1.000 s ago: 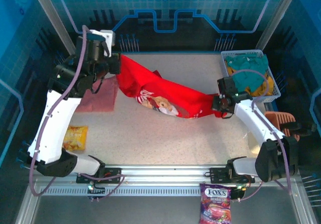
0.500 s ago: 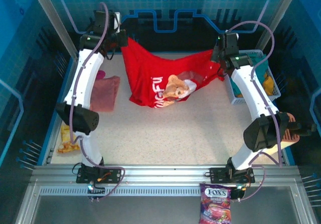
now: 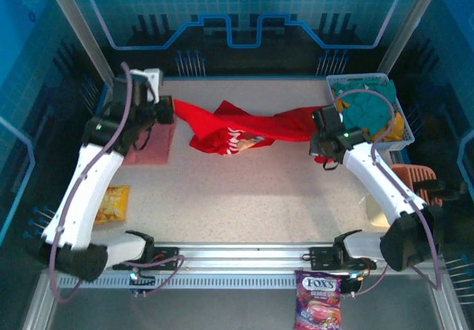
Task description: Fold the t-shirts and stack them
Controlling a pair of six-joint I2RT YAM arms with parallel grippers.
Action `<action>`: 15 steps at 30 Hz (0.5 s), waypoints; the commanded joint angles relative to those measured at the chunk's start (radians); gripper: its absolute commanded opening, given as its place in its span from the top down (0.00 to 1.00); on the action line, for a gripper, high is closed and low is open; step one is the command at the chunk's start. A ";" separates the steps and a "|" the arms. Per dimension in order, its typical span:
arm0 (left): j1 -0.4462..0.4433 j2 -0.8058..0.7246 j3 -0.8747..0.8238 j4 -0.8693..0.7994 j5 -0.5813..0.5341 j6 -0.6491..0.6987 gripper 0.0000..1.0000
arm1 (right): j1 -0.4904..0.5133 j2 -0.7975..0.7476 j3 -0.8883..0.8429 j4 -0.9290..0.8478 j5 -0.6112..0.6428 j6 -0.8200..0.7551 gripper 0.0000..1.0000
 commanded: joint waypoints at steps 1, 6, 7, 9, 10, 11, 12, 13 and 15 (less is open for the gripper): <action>-0.045 -0.146 -0.121 -0.158 -0.019 -0.131 1.00 | 0.033 -0.088 -0.057 -0.134 -0.009 0.079 0.95; -0.114 -0.284 -0.280 -0.345 -0.031 -0.338 1.00 | 0.105 -0.104 -0.122 -0.216 -0.013 0.142 0.94; -0.130 -0.312 -0.316 -0.374 -0.036 -0.379 1.00 | 0.113 -0.094 -0.131 -0.228 -0.010 0.149 0.94; -0.153 -0.368 -0.381 -0.431 -0.048 -0.452 1.00 | 0.128 -0.081 -0.149 -0.261 -0.008 0.167 0.93; -0.157 -0.396 -0.409 -0.460 -0.047 -0.484 1.00 | 0.135 -0.082 -0.158 -0.272 -0.010 0.171 0.93; -0.160 -0.416 -0.428 -0.483 -0.043 -0.505 1.00 | 0.141 -0.088 -0.168 -0.277 -0.014 0.175 0.92; -0.160 -0.437 -0.447 -0.509 -0.039 -0.524 1.00 | 0.150 -0.094 -0.176 -0.287 -0.009 0.188 0.91; -0.162 -0.453 -0.463 -0.531 -0.036 -0.542 1.00 | 0.161 -0.100 -0.174 -0.287 -0.012 0.189 0.90; -0.167 -0.471 -0.494 -0.565 -0.011 -0.570 1.00 | 0.165 -0.097 -0.165 -0.309 -0.018 0.206 0.88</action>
